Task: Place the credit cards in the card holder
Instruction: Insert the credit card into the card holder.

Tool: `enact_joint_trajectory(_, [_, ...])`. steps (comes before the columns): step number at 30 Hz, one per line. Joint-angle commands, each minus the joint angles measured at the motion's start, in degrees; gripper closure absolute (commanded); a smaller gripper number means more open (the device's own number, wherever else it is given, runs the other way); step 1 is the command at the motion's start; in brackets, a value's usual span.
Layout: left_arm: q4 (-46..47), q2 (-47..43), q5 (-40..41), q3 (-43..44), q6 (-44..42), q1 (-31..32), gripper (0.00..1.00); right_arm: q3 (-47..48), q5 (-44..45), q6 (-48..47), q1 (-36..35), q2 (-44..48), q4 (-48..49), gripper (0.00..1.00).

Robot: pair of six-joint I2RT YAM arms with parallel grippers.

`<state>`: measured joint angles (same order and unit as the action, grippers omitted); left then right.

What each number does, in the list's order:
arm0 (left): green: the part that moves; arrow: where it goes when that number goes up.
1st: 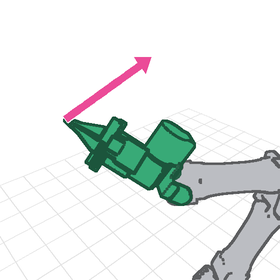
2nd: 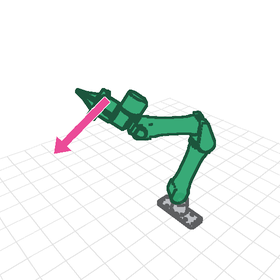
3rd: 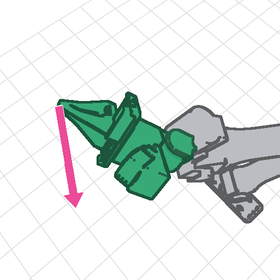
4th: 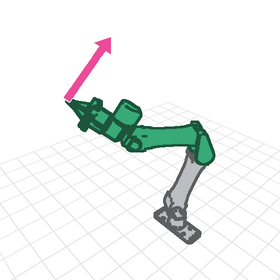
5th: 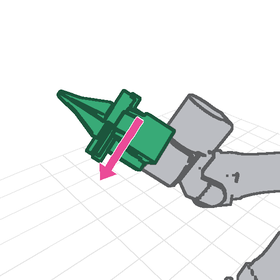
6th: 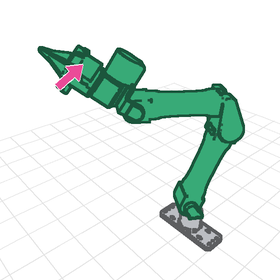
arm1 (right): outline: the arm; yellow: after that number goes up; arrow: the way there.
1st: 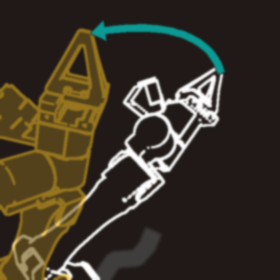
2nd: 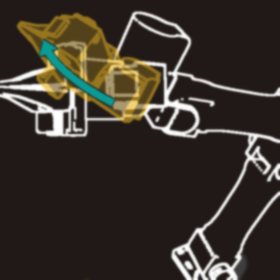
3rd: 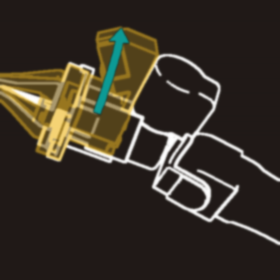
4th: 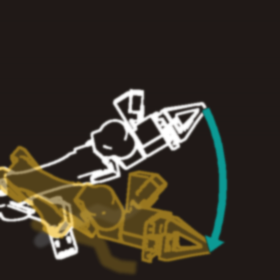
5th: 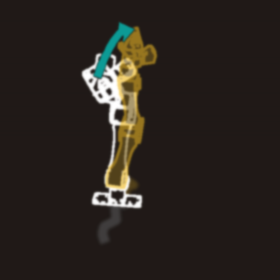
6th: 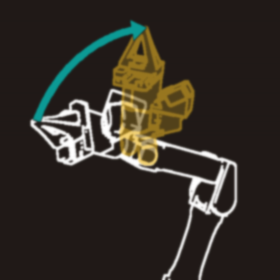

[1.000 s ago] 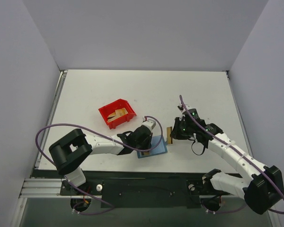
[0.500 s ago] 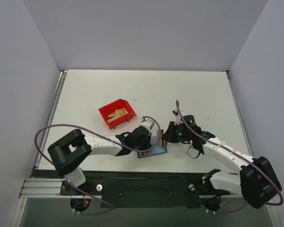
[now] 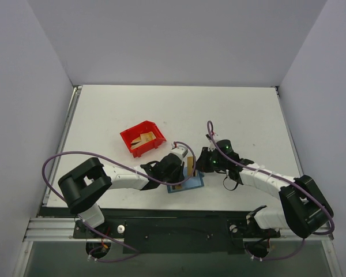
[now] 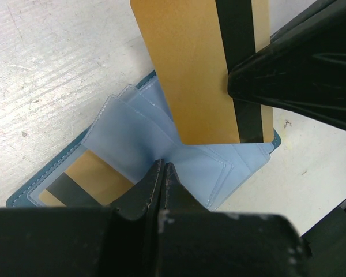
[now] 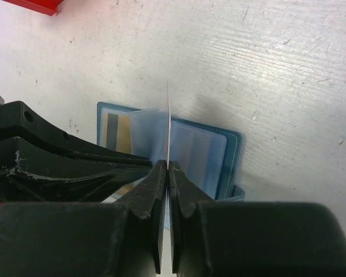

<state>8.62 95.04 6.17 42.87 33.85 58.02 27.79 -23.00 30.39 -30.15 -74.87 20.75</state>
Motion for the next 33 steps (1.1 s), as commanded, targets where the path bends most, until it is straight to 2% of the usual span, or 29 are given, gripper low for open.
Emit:
enact_joint_trajectory(1, [-6.43,1.9,-1.87,-1.92,-0.53,-0.01,1.0,2.18,4.28,-1.56,-1.31,-0.19,-0.88,1.0])
enact_joint_trajectory(12, [-6.34,1.81,-2.13,-1.74,-0.18,-0.1,1.0,3.23,7.89,-2.88,-2.72,-0.1,-3.88,1.0])
enact_joint_trajectory(24, [-6.25,1.9,-2.13,-1.83,-0.1,-0.19,1.0,3.94,-1.51,-2.01,-3.16,-3.7,-0.63,1.0])
enact_joint_trajectory(33, [-6.51,0.76,-1.69,-1.65,-0.18,-0.45,1.0,3.32,-3.62,0.1,-2.81,-3.61,1.04,1.0])
